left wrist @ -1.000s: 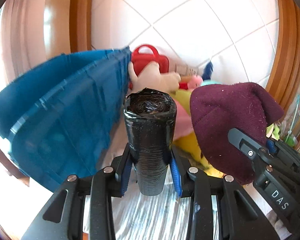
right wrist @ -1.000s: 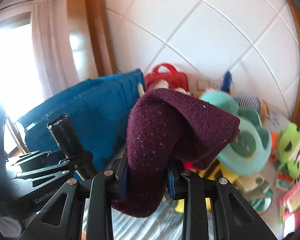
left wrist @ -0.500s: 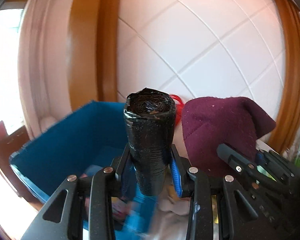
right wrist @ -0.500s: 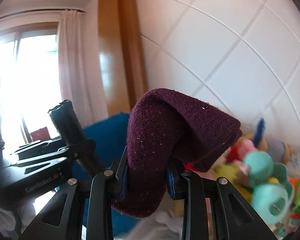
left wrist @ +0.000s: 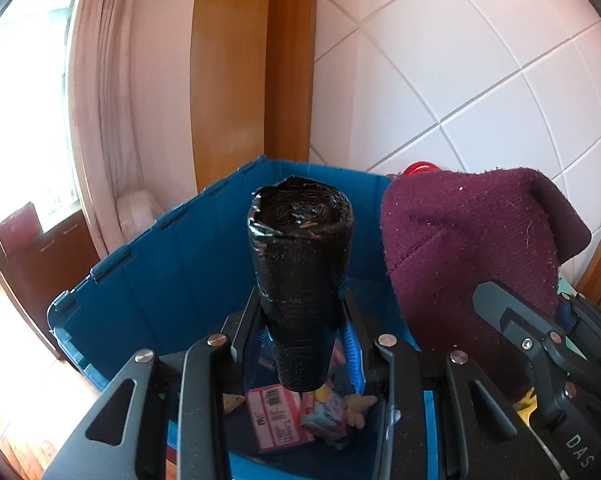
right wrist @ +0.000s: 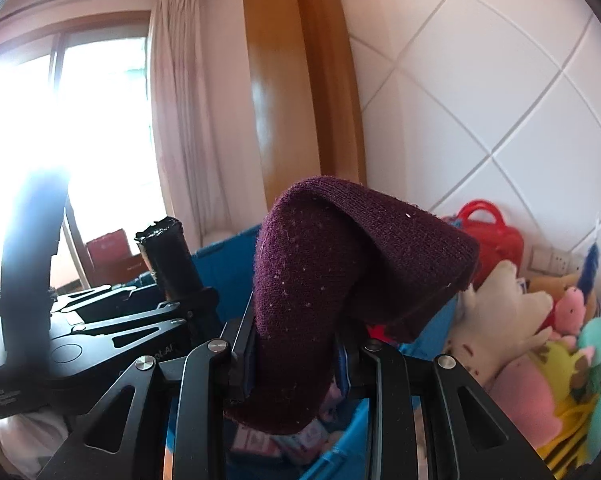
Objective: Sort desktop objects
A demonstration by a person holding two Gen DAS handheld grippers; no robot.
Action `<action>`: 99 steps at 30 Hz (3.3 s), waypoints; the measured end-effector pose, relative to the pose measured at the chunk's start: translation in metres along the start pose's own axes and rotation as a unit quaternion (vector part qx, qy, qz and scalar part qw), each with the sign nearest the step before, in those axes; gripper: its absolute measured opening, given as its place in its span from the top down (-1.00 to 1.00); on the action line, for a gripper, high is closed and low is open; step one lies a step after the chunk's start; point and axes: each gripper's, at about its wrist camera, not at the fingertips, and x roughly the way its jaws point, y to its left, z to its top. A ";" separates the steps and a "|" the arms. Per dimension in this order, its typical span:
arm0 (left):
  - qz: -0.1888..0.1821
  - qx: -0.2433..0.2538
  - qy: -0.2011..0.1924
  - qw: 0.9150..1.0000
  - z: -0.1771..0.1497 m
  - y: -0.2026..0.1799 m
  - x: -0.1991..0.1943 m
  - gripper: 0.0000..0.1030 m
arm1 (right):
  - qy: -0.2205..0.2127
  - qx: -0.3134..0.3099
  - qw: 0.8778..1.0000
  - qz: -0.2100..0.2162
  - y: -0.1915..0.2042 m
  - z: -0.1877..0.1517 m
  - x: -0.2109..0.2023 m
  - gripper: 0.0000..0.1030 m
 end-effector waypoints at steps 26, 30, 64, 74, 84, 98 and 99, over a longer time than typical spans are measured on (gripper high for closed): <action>0.000 0.009 0.013 1.000 -0.018 0.008 -0.004 -0.63 | -0.011 0.008 0.998 -0.065 0.008 -0.005 -0.019 -0.71; -0.003 0.010 0.013 1.000 -0.023 0.003 -0.010 -0.63 | -0.013 0.010 0.998 -0.069 0.007 -0.009 -0.031 -0.84; -0.055 0.051 0.023 0.997 -0.121 -0.165 -0.133 -0.63 | -0.007 0.046 0.983 -0.178 -0.088 -0.087 -0.238 -0.99; -0.090 0.068 0.034 0.993 -0.161 -0.187 -0.191 -0.63 | 0.007 0.060 0.973 -0.223 -0.091 -0.128 -0.317 -0.99; -0.112 0.087 0.024 0.990 -0.171 -0.172 -0.229 -0.63 | -0.005 0.072 0.965 -0.252 -0.058 -0.140 -0.356 -0.99; -0.121 0.100 0.024 0.987 -0.173 -0.169 -0.244 -0.63 | -0.011 0.073 0.962 -0.264 -0.036 -0.143 -0.372 -0.99; -0.122 0.100 0.023 0.987 -0.173 -0.170 -0.245 -0.63 | -0.011 0.073 0.961 -0.265 -0.036 -0.143 -0.373 -0.99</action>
